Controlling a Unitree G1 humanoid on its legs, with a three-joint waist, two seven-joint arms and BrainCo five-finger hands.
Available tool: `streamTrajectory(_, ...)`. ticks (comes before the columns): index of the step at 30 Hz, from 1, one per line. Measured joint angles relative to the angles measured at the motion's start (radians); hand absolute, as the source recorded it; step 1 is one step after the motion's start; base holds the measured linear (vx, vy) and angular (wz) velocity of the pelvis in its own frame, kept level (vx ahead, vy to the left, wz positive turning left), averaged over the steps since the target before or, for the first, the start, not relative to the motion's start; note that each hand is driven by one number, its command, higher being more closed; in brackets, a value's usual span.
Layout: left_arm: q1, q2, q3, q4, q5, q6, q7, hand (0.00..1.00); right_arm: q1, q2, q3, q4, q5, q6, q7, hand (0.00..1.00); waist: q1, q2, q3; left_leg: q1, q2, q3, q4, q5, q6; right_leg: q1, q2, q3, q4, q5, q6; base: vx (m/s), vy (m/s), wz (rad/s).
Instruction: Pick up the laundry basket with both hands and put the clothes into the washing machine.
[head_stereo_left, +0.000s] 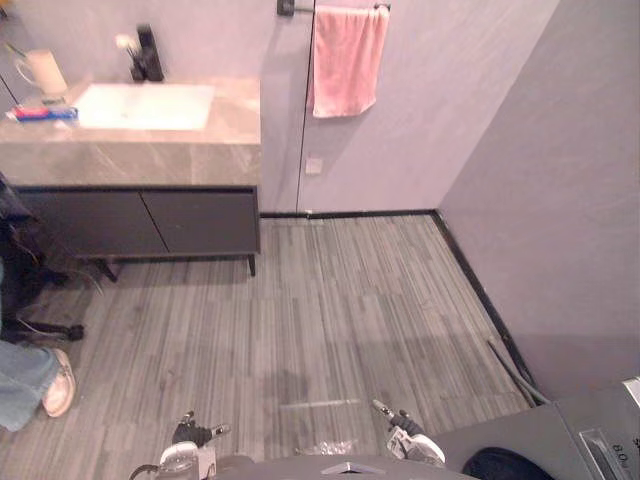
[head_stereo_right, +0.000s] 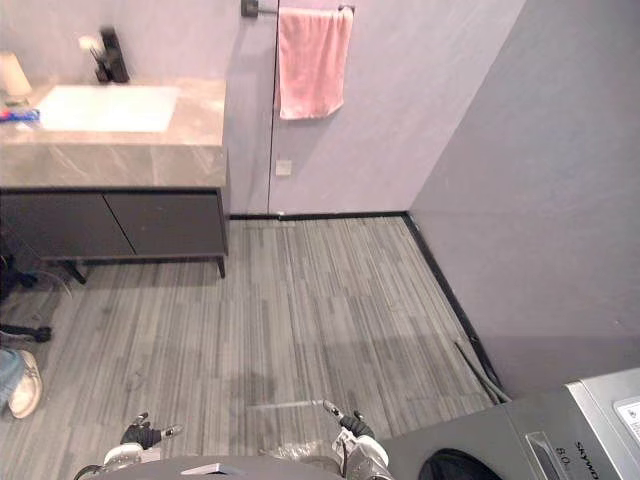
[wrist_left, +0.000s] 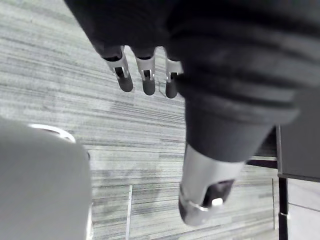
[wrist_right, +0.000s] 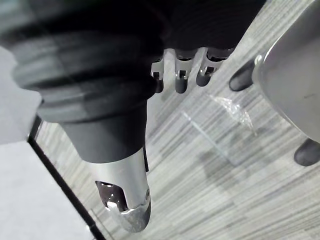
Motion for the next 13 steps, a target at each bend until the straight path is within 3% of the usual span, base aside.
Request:
streamTrajectory(3,-0.002,-0.002,-0.057,0.021,0.001,-0.001,0.000,0.00,0.006,-0.013,0.023,0.000,0.000,0.000,-0.001,0.00,-0.013,0.006,-0.028,0.074,-0.031,-0.031,-0.257,0.154,-0.005,-0.037,-0.004,-0.033,-0.001,-0.011,0.036,-0.17,-0.033,0.28)
streamTrajectory(7,-0.007,-0.006,-0.084,0.028,-0.001,-0.004,-0.001,0.00,0.042,-0.045,0.025,0.014,0.000,0.005,-0.006,0.00,-0.021,0.026,-0.023,0.040,-0.009,-0.067,-0.256,0.188,-0.016,-0.039,0.023,-0.052,-0.024,0.002,0.017,-0.13,-0.066,0.31)
streamTrajectory(13,-0.001,0.003,-0.064,0.049,0.000,-0.006,-0.014,0.00,0.047,-0.046,0.017,0.040,0.001,0.005,-0.011,0.00,-0.022,0.007,-0.027,0.035,0.008,-0.055,-0.257,0.188,-0.015,-0.032,0.043,-0.030,-0.060,0.017,0.017,-0.03,-0.021,-0.06)
